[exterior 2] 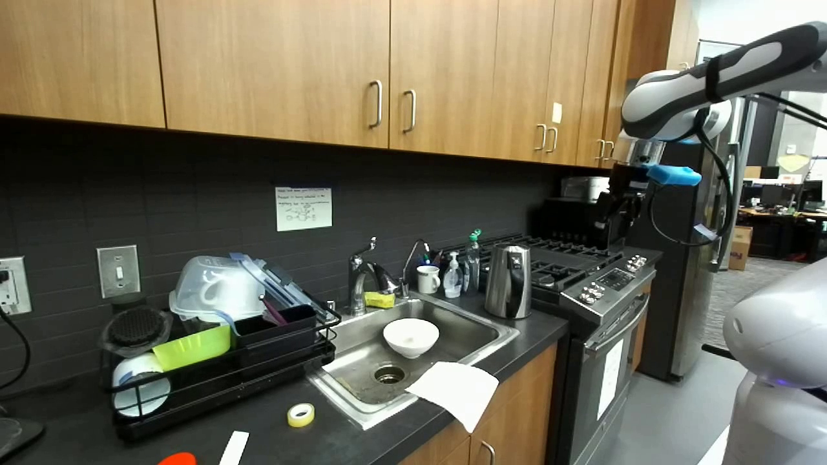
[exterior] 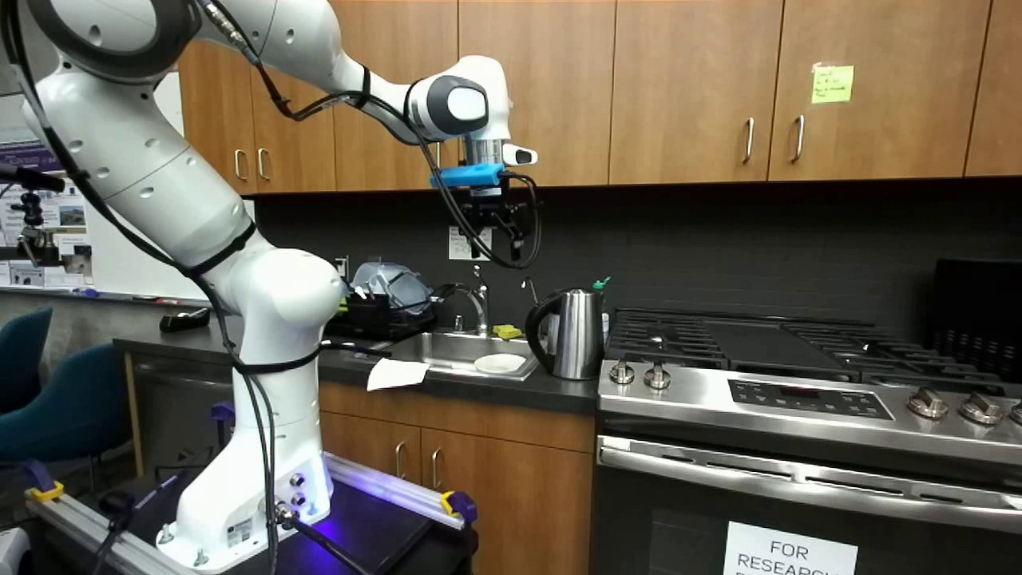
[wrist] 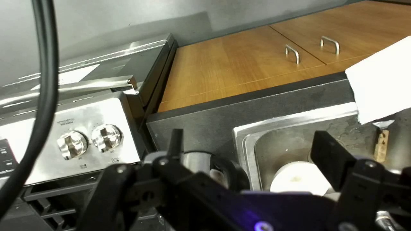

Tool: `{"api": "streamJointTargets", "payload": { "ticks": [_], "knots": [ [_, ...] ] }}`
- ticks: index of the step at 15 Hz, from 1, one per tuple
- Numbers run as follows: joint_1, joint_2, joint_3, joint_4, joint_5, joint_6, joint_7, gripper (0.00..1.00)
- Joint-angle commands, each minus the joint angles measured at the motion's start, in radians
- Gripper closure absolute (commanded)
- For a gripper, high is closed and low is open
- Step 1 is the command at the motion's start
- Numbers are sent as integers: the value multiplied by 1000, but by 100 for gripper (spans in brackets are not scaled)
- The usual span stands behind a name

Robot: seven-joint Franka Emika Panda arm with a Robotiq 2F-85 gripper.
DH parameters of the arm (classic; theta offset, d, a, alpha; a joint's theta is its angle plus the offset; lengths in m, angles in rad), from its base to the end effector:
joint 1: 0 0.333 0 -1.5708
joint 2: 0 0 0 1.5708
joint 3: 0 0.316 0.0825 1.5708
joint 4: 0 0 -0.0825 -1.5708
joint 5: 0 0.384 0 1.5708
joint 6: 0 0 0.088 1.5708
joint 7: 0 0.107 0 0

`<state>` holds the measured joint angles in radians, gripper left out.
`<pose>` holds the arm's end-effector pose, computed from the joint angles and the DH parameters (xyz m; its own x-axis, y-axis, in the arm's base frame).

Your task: Use the paper towel to clean the surface

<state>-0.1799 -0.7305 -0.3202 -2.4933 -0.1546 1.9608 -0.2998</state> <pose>0.3034 -0.1936 0.5285 0.9782 -0.0931 0.1855 -0.0936 -0.9956 -0.0060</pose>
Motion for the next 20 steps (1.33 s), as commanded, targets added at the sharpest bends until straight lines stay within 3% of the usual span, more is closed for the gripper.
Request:
{"api": "streamJointTargets", "payload": {
  "ticks": [1,6,13,20],
  "knots": [
    [-6,2,5,3,5,-2,-4,0],
    [39,4,-27,-11,-11,-14,-181,0],
    [139,36,-122,-14,84,-24,-477,0],
    [182,129,-111,-11,278,-12,-517,0]
  ]
}}
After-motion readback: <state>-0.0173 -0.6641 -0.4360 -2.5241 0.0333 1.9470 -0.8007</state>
